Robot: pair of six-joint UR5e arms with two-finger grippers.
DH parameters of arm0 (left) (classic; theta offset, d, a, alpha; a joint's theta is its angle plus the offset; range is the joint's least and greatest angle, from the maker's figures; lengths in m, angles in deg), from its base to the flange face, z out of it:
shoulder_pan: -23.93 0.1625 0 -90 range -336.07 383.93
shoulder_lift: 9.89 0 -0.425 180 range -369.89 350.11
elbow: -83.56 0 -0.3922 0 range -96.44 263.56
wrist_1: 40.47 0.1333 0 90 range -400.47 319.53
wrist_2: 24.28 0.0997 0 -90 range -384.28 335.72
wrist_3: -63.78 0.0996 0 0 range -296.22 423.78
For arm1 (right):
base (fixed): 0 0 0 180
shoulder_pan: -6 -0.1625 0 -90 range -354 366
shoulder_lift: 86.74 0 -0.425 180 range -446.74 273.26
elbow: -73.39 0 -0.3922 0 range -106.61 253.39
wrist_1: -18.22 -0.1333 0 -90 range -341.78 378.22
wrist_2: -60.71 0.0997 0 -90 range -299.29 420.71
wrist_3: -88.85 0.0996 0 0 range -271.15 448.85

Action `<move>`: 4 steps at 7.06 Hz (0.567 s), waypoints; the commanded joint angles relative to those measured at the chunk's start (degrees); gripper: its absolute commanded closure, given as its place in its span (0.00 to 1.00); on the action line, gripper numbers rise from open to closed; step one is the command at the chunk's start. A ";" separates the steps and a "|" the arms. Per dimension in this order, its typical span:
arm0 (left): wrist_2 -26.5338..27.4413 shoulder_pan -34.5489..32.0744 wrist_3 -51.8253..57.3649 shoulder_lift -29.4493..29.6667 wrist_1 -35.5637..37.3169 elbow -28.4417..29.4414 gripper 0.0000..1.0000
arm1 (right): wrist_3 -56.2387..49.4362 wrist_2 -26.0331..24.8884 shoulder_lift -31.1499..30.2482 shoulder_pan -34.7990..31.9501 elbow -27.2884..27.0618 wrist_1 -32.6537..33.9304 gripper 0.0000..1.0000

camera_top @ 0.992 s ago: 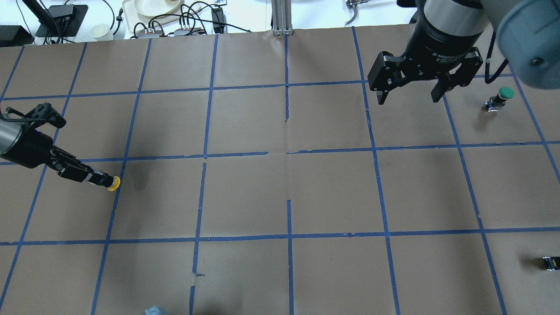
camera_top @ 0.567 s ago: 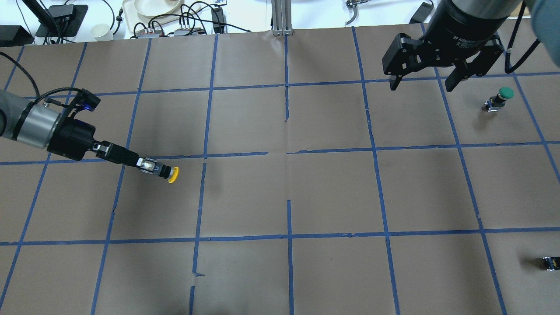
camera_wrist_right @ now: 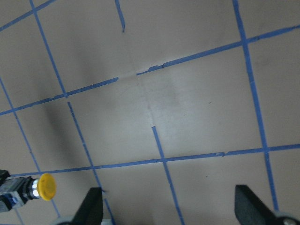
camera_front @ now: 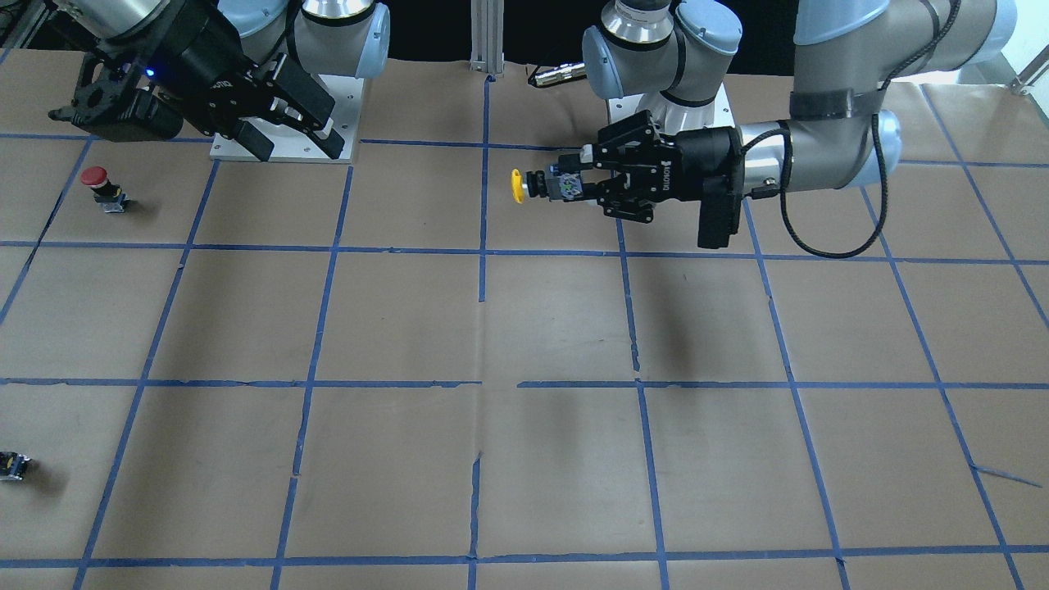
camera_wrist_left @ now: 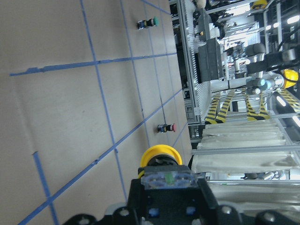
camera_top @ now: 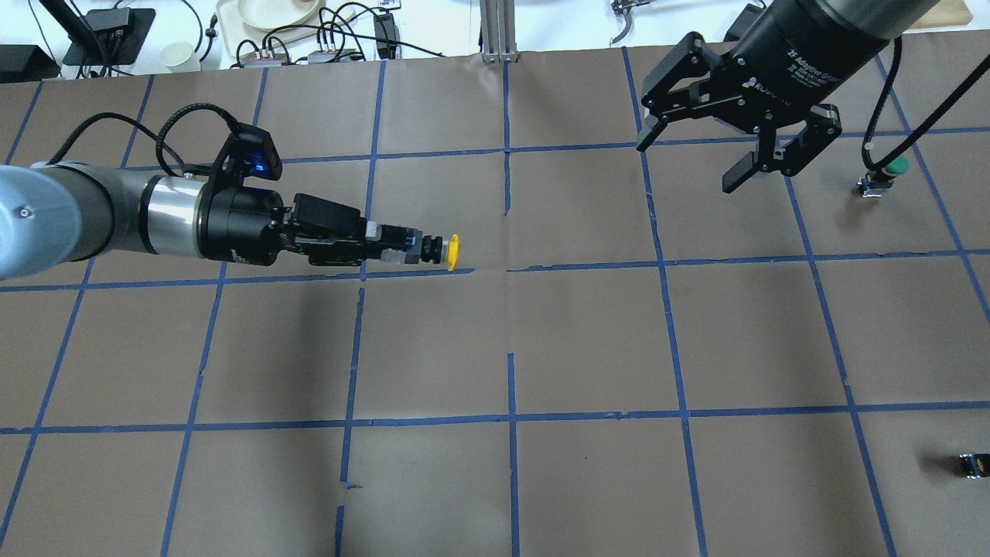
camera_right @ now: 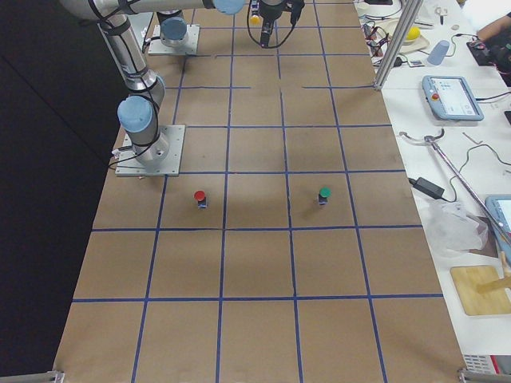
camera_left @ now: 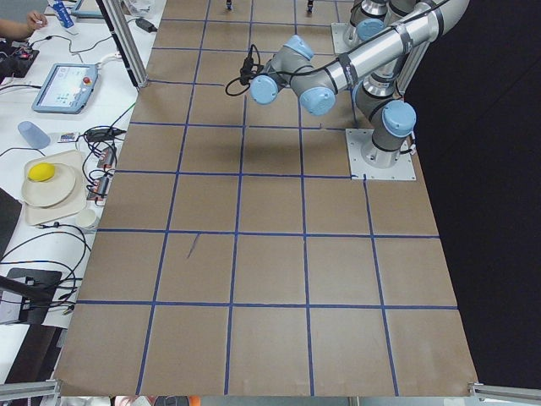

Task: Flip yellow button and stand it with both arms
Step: 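Lift the yellow button with the left gripper and carry it toward the table center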

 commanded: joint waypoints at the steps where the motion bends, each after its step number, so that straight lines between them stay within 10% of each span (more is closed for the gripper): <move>1: -14.85 -6.36 1.02 -1.79 -5.41 -1.66 0.77 | 1.21 10.15 -0.07 7.17 -0.08 -9.86 0.00; 4: -25.79 -8.58 1.02 -4.26 -6.48 -6.77 0.78 | 4.60 23.60 0.45 10.64 -0.17 -21.07 0.00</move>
